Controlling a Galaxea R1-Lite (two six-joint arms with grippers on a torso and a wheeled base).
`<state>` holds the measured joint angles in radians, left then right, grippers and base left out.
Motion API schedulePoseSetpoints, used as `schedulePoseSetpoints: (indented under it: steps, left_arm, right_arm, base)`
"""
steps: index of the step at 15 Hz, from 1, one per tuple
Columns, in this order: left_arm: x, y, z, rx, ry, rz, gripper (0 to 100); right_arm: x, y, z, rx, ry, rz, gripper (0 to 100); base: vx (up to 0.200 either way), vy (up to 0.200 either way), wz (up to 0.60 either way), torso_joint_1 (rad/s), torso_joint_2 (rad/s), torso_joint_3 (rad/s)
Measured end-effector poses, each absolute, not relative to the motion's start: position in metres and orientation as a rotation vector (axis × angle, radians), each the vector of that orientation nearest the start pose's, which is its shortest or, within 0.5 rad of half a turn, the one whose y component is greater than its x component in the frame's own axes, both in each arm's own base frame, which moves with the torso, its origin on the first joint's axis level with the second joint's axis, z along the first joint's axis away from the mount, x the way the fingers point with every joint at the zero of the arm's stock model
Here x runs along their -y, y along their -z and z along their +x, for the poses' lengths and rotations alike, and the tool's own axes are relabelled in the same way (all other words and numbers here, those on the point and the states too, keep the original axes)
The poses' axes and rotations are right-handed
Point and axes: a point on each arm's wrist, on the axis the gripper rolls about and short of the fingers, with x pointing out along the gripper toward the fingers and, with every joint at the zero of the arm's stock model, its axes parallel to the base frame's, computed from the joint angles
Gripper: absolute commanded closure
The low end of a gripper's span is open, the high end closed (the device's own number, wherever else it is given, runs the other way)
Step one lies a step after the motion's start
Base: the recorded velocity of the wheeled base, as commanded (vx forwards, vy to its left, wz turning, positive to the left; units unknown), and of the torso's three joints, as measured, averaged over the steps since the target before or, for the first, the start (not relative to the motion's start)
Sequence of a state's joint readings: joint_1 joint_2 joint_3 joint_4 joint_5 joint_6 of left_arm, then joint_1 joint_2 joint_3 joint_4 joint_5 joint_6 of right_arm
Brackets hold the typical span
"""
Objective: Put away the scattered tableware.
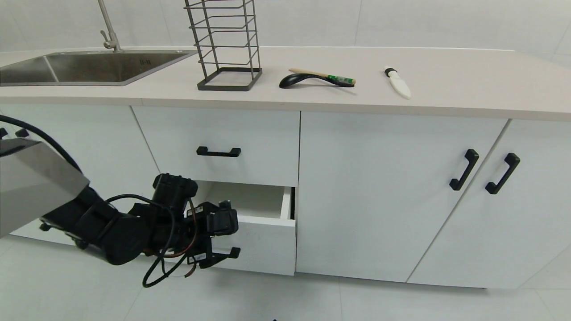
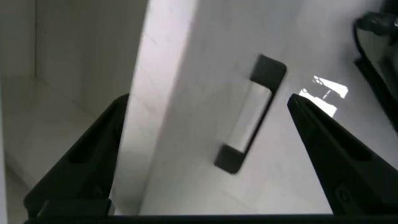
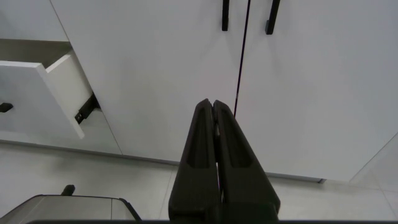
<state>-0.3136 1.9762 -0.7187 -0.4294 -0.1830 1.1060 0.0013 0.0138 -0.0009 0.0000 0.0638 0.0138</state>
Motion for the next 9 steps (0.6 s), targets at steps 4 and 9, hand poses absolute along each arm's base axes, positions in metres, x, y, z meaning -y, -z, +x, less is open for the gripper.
schedulePoseSetpoints:
  steps: [4,9]
  left_arm:
    - [0.087,-0.073,0.249,-0.498,0.89,1.071,0]
    - [0.079,-0.084,0.222,-0.487,0.889,1.072,0]
  right_arm:
    - [-0.001,-0.076,-0.022,-0.014,-0.065,0.014,100]
    - [-0.001,-0.076,-0.022,-0.014,-0.065,0.014,100]
  base:
    - [0.0,0.0,0.0,0.0,0.0,0.0]
    - [0.0,0.0,0.0,0.0,0.0,0.0]
